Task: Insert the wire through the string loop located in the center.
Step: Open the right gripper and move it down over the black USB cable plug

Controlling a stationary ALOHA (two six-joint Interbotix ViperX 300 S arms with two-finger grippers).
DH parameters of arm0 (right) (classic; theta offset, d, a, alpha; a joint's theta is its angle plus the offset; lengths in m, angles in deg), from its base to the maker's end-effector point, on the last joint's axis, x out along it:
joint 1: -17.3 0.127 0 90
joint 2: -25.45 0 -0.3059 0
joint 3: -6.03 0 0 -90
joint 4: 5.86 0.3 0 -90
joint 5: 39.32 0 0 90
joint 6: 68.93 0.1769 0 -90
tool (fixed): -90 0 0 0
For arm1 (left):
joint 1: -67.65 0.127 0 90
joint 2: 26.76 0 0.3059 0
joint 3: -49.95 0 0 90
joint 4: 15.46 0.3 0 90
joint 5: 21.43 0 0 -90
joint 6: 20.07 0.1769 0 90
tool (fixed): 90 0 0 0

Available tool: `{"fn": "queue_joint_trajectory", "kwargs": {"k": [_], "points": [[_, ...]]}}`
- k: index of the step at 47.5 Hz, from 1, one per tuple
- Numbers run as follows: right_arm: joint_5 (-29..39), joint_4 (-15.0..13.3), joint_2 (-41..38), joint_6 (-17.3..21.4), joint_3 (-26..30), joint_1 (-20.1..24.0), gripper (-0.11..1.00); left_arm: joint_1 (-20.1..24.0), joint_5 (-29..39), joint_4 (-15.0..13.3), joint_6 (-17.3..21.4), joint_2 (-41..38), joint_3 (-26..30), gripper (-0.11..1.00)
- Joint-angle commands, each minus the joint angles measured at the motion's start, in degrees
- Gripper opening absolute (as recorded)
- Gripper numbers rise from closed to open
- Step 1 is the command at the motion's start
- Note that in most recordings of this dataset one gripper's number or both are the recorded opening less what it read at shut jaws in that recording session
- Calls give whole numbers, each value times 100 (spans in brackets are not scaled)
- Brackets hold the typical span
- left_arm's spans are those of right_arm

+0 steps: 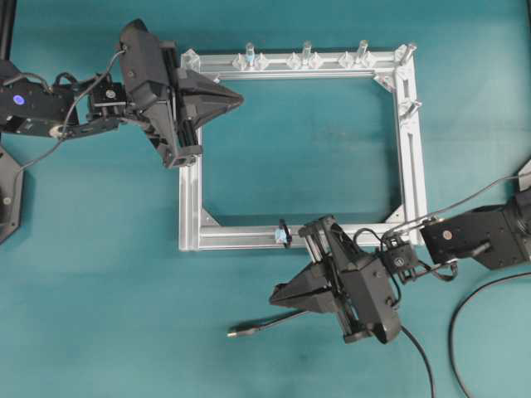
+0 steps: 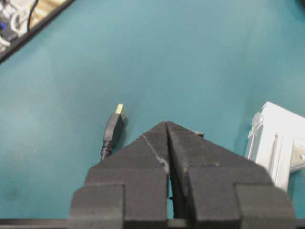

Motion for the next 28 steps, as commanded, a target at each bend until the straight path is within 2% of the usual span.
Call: {"fn": "queue_joint_trajectory", "kwargs": {"k": [1, 7, 9, 15, 17, 19, 26, 28], "points": [[123, -18, 79, 26, 123, 9, 0, -26, 53, 18, -9, 114, 62, 0], [167, -18, 79, 185, 132, 9, 0, -26, 114, 18, -9, 114, 53, 4], [167, -18, 79, 281, 141, 9, 0, -18, 123, 18, -9, 114, 53, 12], [176, -35, 79, 492, 149, 9, 2, -18, 114, -9, 0, 114, 44, 49], [193, -44, 79, 519, 149, 9, 8, -26, 114, -9, 0, 114, 44, 52], [211, -53, 79, 527, 158, 9, 17, -18, 114, -9, 0, 114, 44, 49], [316, -53, 79, 536, 193, 26, 59, -18, 114, -9, 0, 114, 0, 47], [325, -53, 70, 536, 202, 35, 61, -26, 114, -9, 0, 114, -18, 47]]}}
